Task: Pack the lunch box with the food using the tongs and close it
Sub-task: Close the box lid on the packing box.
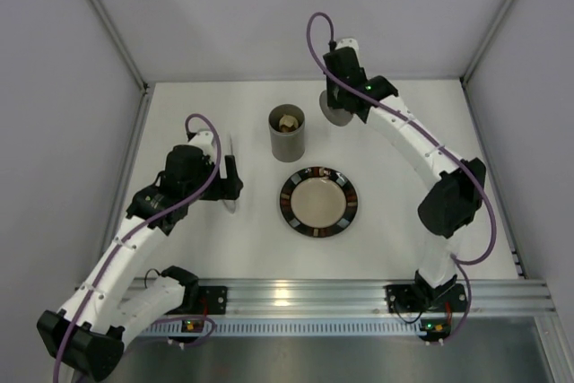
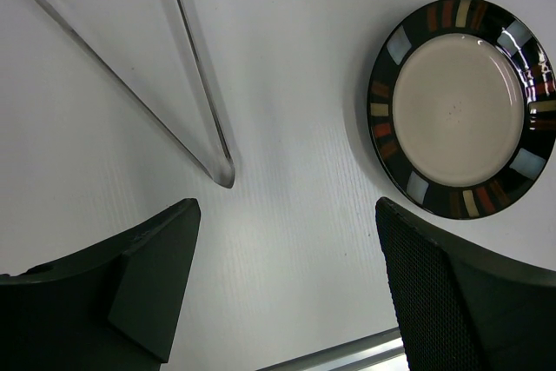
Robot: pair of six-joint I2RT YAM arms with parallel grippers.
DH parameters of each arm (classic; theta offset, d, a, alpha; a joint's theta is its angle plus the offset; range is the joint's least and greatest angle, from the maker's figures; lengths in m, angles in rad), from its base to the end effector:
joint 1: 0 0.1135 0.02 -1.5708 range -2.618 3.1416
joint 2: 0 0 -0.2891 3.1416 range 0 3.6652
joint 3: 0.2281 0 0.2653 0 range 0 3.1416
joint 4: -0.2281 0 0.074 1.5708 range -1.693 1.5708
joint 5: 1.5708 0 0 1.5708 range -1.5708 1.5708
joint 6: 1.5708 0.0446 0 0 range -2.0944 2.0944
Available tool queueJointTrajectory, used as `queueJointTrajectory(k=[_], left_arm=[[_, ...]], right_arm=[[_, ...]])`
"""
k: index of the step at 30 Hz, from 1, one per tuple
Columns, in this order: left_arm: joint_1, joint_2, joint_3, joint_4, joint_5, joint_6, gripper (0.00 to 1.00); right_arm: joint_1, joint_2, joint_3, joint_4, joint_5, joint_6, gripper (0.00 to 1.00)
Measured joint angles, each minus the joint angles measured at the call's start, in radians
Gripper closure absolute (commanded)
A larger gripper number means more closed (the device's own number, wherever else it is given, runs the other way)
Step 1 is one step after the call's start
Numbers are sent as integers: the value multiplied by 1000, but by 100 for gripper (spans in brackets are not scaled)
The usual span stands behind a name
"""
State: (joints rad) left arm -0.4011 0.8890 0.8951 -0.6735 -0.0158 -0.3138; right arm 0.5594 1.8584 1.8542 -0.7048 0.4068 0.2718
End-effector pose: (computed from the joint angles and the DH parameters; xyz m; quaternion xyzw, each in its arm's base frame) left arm 0.1743 -0.0732 0.3261 0.0358 0.8990 -0.1461 0.4114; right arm 0.3890 0.2228 0.3748 -0.0440 0.8928 -0.0028 0.4484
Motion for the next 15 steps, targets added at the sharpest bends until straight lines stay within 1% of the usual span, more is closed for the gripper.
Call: queueJointTrajectory(k=[4, 7, 15], left_arm=[[0, 0, 0, 0, 0, 0, 13], [0, 2, 0, 0, 0, 0, 13], [0, 4, 0, 0, 0, 0, 13]], right_arm=[[38, 17, 163, -37, 28, -9, 100], [69, 47, 248, -52, 47, -17, 100], [159, 188, 369, -74, 74, -67, 100]])
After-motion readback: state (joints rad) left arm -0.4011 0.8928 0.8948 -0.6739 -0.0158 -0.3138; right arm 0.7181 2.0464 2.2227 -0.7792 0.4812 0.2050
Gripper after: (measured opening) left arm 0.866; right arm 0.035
